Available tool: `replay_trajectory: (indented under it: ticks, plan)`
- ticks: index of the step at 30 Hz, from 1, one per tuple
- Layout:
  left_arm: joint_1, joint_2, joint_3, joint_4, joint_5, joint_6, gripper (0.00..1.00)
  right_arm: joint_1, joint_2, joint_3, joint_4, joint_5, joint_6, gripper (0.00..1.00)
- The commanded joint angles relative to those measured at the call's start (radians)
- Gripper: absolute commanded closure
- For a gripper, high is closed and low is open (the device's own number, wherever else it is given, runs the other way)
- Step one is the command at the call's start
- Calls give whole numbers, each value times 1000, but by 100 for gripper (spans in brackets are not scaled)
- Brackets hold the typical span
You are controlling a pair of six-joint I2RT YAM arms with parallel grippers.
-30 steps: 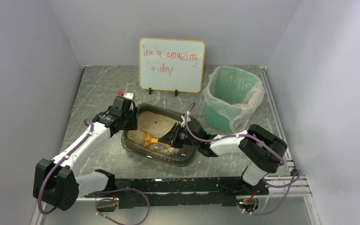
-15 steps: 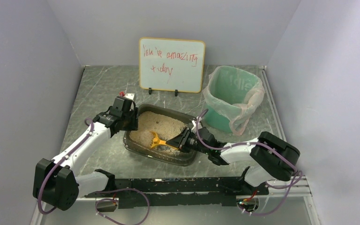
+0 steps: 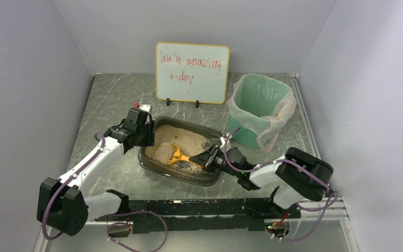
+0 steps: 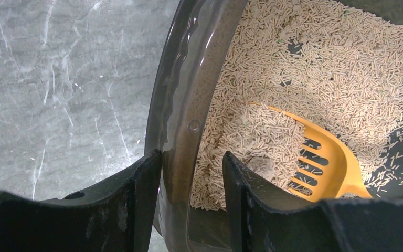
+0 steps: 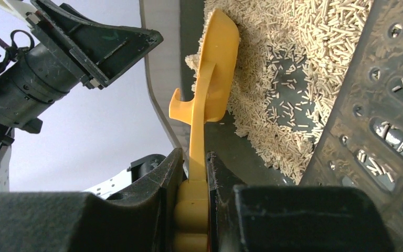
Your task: Clean the litter box
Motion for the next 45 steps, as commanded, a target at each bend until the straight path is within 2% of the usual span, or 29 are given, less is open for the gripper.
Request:
replay_trajectory:
  ticks: [1, 18, 24, 26, 30, 32, 35, 38, 41, 43, 45]
  plan:
    - [-11, -14, 7, 14, 41, -13, 49, -8, -75, -13, 76, 27, -4, 100]
    - [-11, -33, 9, 14, 29, -14, 46, -67, -493, -160, -156, 119, -63, 100]
    - [-11, -42, 9, 15, 25, -16, 33, -74, -583, -189, -165, 96, -86, 100]
    - [-11, -41, 9, 12, 20, -18, 31, -74, -637, -225, -176, 148, -61, 100]
    - [-11, -46, 9, 12, 18, -19, 29, -85, -637, -226, -154, 83, -80, 100]
    - [-11, -48, 7, 12, 17, -19, 29, -88, -676, -257, -153, 126, -60, 100]
    - [-11, -53, 7, 14, 16, -19, 29, -99, -664, -249, -119, 62, -91, 100]
    - [-11, -53, 6, 15, 19, -19, 29, -117, -717, -271, -121, 95, -75, 100]
    - [-11, -49, 7, 14, 20, -18, 29, -137, -659, -269, -21, -22, -81, 100]
    - [-11, -49, 7, 13, 21, -18, 29, -161, -680, -336, 8, 24, -36, 100]
    - [-11, -55, 6, 17, 21, -17, 29, -135, -639, -299, 17, -14, -73, 100]
